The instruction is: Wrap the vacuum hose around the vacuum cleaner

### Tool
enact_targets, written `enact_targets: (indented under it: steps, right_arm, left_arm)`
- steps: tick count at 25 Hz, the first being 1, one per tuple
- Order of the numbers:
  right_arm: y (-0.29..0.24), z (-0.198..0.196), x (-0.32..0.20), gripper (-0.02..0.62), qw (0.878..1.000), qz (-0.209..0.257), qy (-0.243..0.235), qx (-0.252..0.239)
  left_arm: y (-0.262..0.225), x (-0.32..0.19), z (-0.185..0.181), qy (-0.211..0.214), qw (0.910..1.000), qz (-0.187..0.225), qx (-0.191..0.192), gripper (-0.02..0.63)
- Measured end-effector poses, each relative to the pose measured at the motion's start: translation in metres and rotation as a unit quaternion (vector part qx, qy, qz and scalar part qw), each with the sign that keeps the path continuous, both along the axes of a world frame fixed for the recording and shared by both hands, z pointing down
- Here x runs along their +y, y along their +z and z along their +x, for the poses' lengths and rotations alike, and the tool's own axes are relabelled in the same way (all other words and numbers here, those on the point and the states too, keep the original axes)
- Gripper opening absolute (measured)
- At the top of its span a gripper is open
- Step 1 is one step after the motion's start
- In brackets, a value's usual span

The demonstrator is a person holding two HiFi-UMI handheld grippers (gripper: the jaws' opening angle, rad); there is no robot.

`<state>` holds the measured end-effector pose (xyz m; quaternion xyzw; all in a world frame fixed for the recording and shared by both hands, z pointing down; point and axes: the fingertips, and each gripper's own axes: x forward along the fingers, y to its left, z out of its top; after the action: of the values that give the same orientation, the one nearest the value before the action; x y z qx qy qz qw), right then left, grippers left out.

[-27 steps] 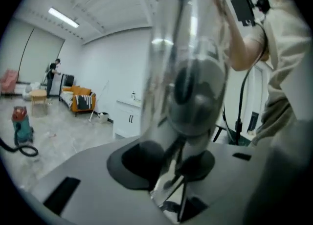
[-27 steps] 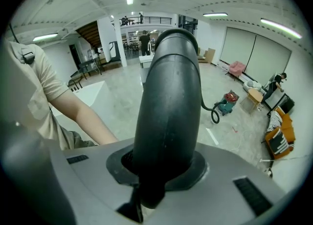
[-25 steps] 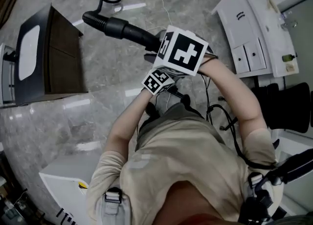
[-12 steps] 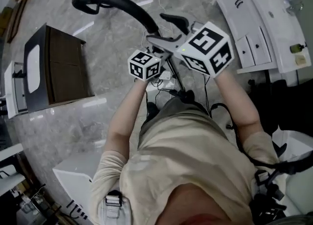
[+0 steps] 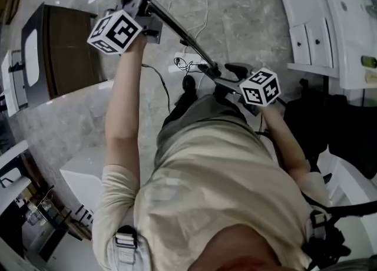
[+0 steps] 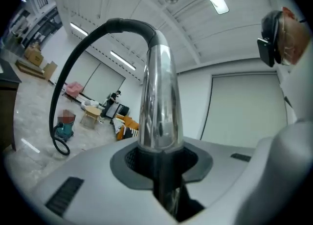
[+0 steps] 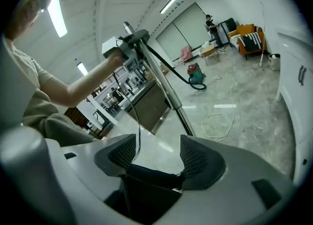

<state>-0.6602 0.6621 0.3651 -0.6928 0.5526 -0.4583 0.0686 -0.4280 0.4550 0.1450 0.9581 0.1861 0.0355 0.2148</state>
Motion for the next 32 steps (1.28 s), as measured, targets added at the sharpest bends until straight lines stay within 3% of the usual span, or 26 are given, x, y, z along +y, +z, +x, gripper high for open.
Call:
enact_targets:
  steps: [3,8,10,13,17,21,24,25,28,29,30,32]
  right_arm:
    - [0.04,0.017,0.001,0.284,0.999,-0.044,0.012,-0.024]
    - [0.05,0.048,0.016,0.282,0.989,-0.05,0.106,-0.087]
    - [0.058,0.05,0.017,0.282,0.987,-0.075,0.104,-0.093]
    - [0.069,0.056,0.012,0.282,0.985,-0.124,0.092,-0.081]
    - [0.072,0.08,-0.015,0.282,0.984,-0.138,0.096,-0.051]
    - [0.086,0.14,-0.052,0.284,0.98,-0.186,0.037,0.066]
    - [0.107,0.199,-0.071,0.284,0.96,-0.236,-0.049,0.144]
    - [0.116,0.21,-0.074,0.329,0.955,-0.243,-0.088,0.149]
    - [0.145,0.219,-0.087,0.33,0.96,-0.195,-0.174,0.105]
    - [0.154,0.216,-0.094,0.299,0.961,-0.169,-0.201,0.087]
    - [0.162,0.213,-0.101,0.157,0.958,-0.148,-0.233,0.076]
    - [0.17,0.219,-0.109,0.15,0.941,-0.136,-0.301,0.072]
  left_arm:
    - [-0.02,-0.043,0.001,-0.062,0.9976,-0.017,0.025,0.098]
    - [-0.016,-0.131,-0.009,-0.148,0.9872,-0.044,0.039,0.098]
    - [-0.009,-0.153,-0.011,-0.173,0.9826,-0.055,0.038,0.098]
    - [-0.008,-0.162,0.001,-0.176,0.9813,-0.071,0.032,0.098]
    - [-0.016,-0.158,0.05,-0.153,0.9839,-0.09,0.016,0.098]
    - [-0.025,-0.123,0.084,-0.106,0.9883,-0.108,0.012,0.098]
    - [-0.022,-0.09,0.107,-0.093,0.9895,-0.11,-0.004,0.098]
    - [-0.02,-0.082,0.116,-0.096,0.9894,-0.109,-0.011,0.098]
    - [-0.012,-0.069,0.139,-0.123,0.9883,-0.087,-0.028,0.098]
    - [-0.007,-0.068,0.144,-0.135,0.9874,-0.074,-0.035,0.098]
    - [-0.002,-0.069,0.15,-0.146,0.9865,-0.063,-0.041,0.098]
    - [0.01,-0.075,0.165,-0.155,0.9853,-0.049,-0.052,0.098]
